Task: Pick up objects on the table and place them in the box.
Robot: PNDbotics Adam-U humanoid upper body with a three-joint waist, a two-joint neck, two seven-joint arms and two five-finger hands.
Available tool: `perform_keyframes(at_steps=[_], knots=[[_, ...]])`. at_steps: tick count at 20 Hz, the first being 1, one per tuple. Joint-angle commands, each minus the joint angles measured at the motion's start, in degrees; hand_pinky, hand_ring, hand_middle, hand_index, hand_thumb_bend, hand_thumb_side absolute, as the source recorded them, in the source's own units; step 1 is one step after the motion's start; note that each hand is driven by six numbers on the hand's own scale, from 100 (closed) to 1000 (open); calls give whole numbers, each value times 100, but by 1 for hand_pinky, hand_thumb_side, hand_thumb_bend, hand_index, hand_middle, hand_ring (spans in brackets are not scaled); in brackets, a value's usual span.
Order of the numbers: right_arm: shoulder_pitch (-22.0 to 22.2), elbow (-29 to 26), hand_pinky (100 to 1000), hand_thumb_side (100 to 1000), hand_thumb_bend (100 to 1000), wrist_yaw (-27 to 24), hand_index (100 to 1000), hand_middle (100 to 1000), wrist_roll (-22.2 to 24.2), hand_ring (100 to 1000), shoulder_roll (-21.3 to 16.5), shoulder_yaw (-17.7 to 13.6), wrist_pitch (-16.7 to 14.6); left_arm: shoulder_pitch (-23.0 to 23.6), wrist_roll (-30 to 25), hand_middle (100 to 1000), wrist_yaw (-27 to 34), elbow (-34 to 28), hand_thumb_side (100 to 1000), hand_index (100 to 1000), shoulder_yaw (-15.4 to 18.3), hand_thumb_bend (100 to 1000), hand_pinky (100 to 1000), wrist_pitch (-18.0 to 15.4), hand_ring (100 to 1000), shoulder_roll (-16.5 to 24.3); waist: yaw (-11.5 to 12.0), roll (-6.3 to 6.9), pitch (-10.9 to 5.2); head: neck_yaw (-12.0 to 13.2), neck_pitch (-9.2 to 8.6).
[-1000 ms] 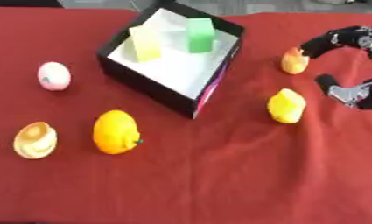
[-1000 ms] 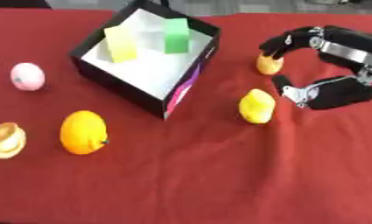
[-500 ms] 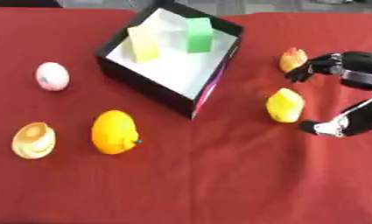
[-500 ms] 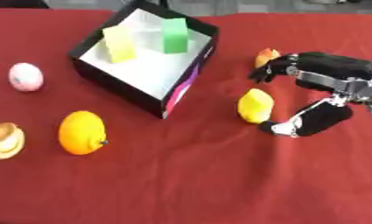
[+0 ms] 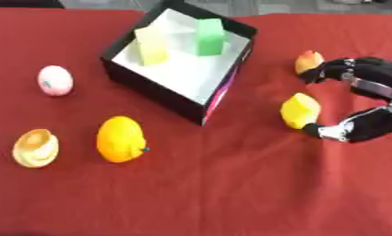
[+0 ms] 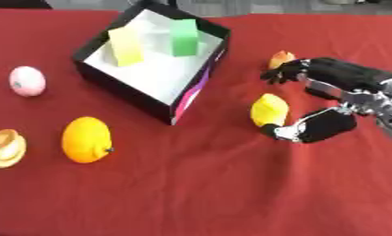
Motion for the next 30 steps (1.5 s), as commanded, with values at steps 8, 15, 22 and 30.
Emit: perform_keyframes(at_steps=[8, 15, 22, 30], knots=[[-61, 216, 935, 641, 449, 560, 934, 803, 72, 825, 105, 200, 165, -71, -54, 740, 12, -45, 606, 771, -12, 294, 700, -1, 775, 161, 39, 6, -114, -78, -26], [-136, 598, 931, 673, 447, 780, 933, 807, -25, 829, 216, 233, 152, -71, -79, 741, 23, -42, 608, 771, -24, 293, 701, 4, 775, 164, 44, 8, -107, -99, -24], [-140, 859, 931, 694, 446, 945, 936, 811, -255, 838, 294, 189, 119, -70, -103, 741, 29, -34, 609, 771, -28, 292, 701, 14, 775, 172, 35, 13, -96, -239, 17], [-163, 1113, 931, 687, 443, 1097, 938, 815, -150, 845, 376, 287, 34, -81, -111, 742, 33, -34, 610, 771, -33, 291, 702, 17, 775, 168, 51, 12, -89, -246, 4]])
